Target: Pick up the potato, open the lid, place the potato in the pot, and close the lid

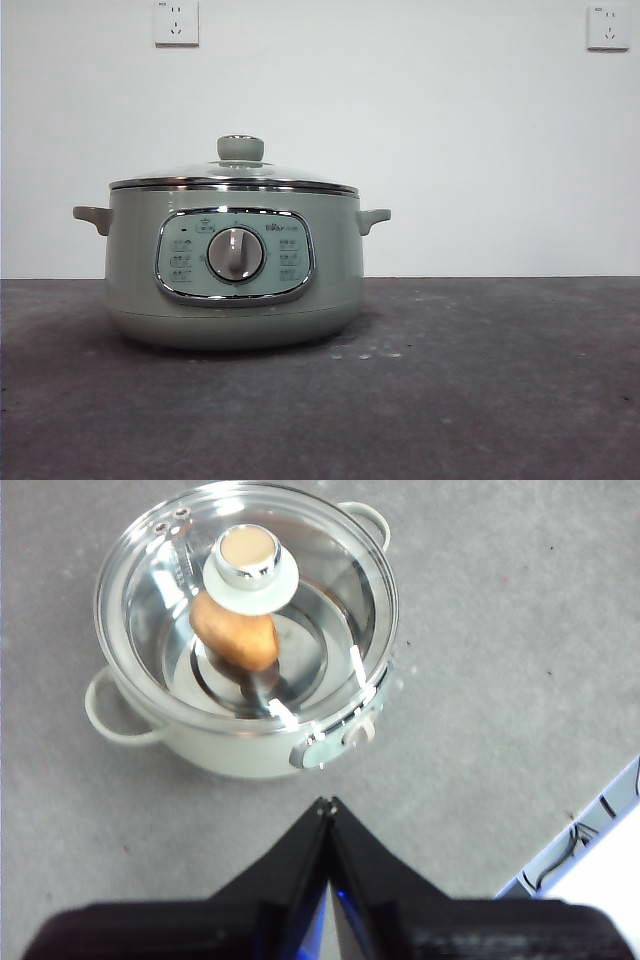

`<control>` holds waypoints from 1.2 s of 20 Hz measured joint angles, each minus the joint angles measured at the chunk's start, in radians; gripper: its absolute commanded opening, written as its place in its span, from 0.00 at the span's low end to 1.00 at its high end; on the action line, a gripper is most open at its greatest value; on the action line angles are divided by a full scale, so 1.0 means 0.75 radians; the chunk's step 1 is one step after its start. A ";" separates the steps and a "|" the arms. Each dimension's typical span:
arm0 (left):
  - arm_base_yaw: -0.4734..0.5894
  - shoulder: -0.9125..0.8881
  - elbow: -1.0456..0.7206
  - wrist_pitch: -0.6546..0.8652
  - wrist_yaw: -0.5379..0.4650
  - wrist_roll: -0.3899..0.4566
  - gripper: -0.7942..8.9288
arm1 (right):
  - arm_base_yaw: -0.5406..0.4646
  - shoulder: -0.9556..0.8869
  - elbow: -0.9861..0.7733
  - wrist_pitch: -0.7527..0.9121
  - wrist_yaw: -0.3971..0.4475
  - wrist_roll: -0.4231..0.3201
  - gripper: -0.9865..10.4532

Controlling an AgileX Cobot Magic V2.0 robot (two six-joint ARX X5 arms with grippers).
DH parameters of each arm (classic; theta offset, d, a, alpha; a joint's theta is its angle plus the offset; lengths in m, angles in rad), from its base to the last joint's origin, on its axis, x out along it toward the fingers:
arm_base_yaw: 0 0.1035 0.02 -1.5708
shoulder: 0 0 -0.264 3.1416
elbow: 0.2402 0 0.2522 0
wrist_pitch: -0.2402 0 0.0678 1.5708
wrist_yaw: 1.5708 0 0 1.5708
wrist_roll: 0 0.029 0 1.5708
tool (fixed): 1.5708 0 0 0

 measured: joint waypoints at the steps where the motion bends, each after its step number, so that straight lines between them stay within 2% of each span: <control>1: 0.000 0.001 0.000 0.028 0.000 0.001 0.08 | 0.000 0.000 0.000 -0.001 0.001 0.000 0.09; 4: 0.001 0.001 0.000 0.041 -0.003 0.002 0.08 | 0.000 0.000 0.000 -0.001 0.001 0.000 0.09; 7: 0.051 -0.004 -0.001 0.179 -0.002 0.033 0.08 | 0.000 0.000 0.000 -0.001 0.001 0.000 0.09; 9: 0.160 -0.061 -0.033 0.349 0.013 0.099 0.08 | 0.000 0.000 0.000 -0.001 0.001 0.000 0.09; 11: 0.295 -0.187 -0.135 0.549 0.089 0.159 0.08 | 0.000 0.000 0.000 -0.001 0.001 0.000 0.09; 13: 0.410 -0.347 -0.316 0.777 0.158 0.192 0.08 | 0.000 0.001 0.000 -0.001 0.001 0.000 0.09; 16: 0.533 -0.595 -0.678 1.082 0.086 0.216 0.08 | 0.000 0.000 0.000 -0.001 0.001 0.000 0.09; 18: 0.568 -0.719 -0.938 1.253 0.005 0.222 0.08 | 0.000 0.000 0.000 -0.001 0.001 -0.001 0.09; 24: 0.574 -1.101 -1.708 1.623 -0.003 0.178 0.08 | 0.000 0.000 0.000 -0.001 0.001 0.000 0.09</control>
